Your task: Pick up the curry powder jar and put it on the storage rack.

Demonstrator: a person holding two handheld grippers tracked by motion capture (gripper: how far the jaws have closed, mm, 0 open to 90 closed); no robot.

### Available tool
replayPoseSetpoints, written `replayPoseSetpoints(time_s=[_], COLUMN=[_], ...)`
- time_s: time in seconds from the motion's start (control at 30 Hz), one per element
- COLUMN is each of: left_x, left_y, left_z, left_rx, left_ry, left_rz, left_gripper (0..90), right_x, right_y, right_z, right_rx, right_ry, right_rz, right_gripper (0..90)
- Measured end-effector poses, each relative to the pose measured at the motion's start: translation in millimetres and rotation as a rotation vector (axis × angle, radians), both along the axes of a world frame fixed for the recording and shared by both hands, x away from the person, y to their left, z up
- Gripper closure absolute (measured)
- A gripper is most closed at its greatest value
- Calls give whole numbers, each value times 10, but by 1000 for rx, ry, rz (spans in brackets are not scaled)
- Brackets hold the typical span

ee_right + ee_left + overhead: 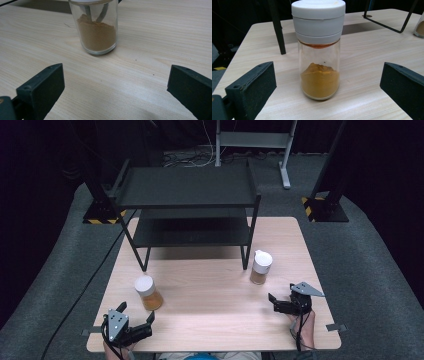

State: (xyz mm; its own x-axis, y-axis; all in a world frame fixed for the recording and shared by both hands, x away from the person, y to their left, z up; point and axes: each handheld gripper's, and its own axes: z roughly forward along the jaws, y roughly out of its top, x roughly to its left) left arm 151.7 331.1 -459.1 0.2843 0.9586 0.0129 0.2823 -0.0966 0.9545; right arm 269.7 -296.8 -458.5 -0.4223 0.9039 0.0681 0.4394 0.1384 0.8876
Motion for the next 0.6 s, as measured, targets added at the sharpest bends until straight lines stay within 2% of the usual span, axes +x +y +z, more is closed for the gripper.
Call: replayPoseSetpoints(time_s=[0.17,0.37,0.6], left_x=[39,150,214], left_y=[-17,-21,-24], left_z=[-8,-8,-19], left_rx=[5,10,4], left_ry=[3,25,19], left_rz=[-5,-5,-6], left_gripper=[0,0,0], right_x=[3,5,10], right_y=[-7,-11,-10], right_z=[0,-1,3], right_rx=[1,0,-3], right_ry=[0,0,1], right_rz=[4,8,12], right_gripper=[0,0,0])
